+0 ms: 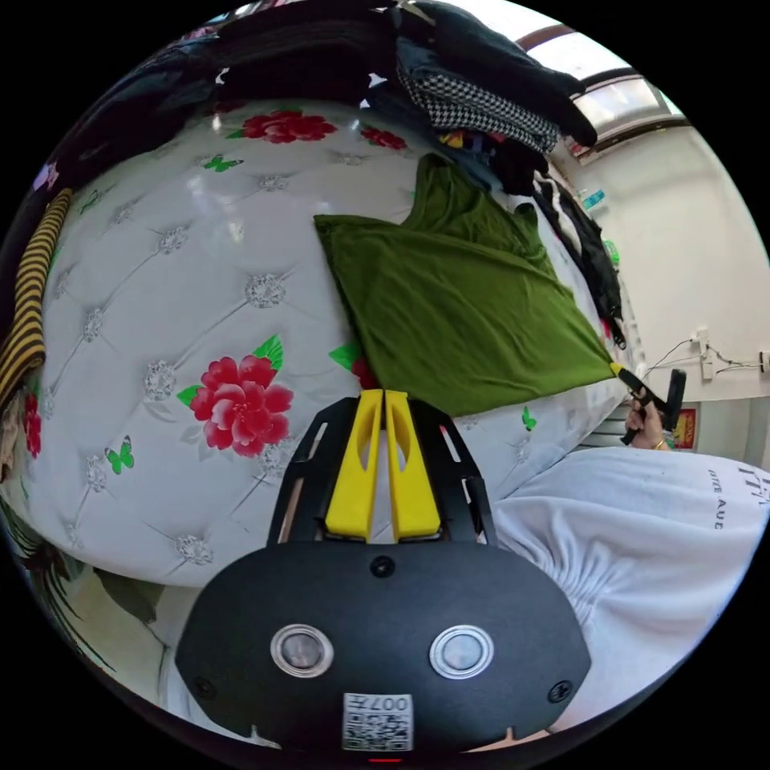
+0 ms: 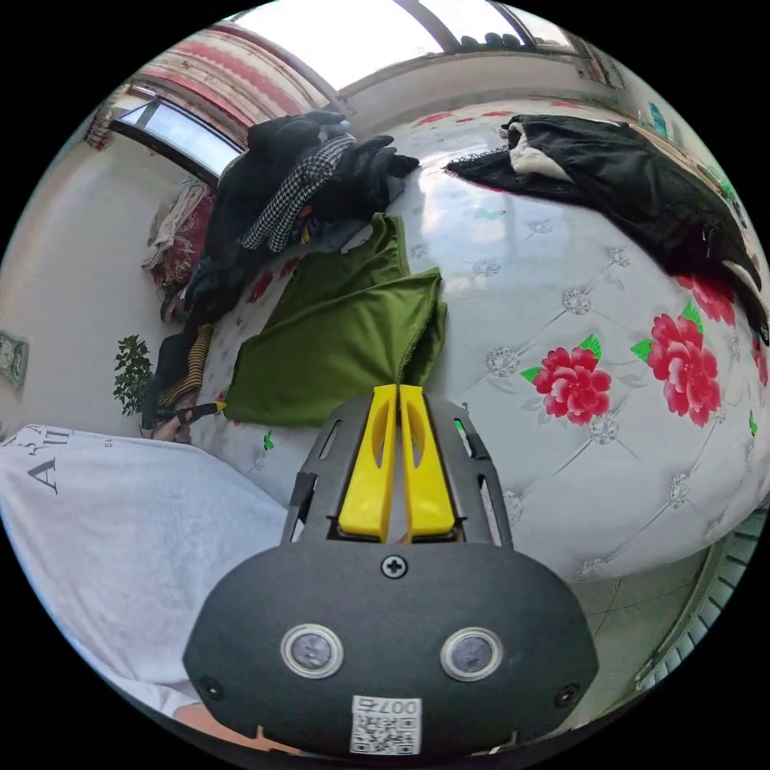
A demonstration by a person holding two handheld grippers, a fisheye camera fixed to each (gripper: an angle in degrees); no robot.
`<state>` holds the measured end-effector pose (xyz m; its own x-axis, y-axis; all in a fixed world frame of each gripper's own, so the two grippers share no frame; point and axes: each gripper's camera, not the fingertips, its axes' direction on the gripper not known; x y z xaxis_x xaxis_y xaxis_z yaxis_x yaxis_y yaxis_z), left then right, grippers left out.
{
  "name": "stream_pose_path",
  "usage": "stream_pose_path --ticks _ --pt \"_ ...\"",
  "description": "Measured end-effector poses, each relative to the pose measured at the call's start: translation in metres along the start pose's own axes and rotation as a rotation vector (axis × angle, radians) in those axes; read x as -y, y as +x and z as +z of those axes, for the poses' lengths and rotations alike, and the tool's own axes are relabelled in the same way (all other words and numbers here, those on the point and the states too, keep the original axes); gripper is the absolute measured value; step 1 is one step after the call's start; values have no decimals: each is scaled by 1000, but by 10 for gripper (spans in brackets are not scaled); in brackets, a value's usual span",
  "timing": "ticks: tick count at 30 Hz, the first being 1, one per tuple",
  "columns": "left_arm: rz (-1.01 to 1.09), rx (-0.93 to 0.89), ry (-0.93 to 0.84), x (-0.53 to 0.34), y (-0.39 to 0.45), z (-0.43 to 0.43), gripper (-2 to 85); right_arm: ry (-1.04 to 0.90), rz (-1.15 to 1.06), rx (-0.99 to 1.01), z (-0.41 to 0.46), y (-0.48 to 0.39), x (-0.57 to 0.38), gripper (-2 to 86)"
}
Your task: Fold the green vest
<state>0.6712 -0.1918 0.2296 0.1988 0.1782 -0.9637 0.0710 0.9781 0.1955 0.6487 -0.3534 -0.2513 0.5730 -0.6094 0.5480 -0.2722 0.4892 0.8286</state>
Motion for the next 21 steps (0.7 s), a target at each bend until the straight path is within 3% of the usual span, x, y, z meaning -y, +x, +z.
stream_pose_path --ticks 6,14,21 --pt "19 -143 65 -21 -13 -41 -10 -14 25 46 -36 10 -40 -3" --pt "107 -268 148 1 -21 -113 -10 166 6 205 -123 11 -16 -3" --pt "213 -366 434 48 -3 -238 -10 420 -202 253 -257 -41 47 -3"
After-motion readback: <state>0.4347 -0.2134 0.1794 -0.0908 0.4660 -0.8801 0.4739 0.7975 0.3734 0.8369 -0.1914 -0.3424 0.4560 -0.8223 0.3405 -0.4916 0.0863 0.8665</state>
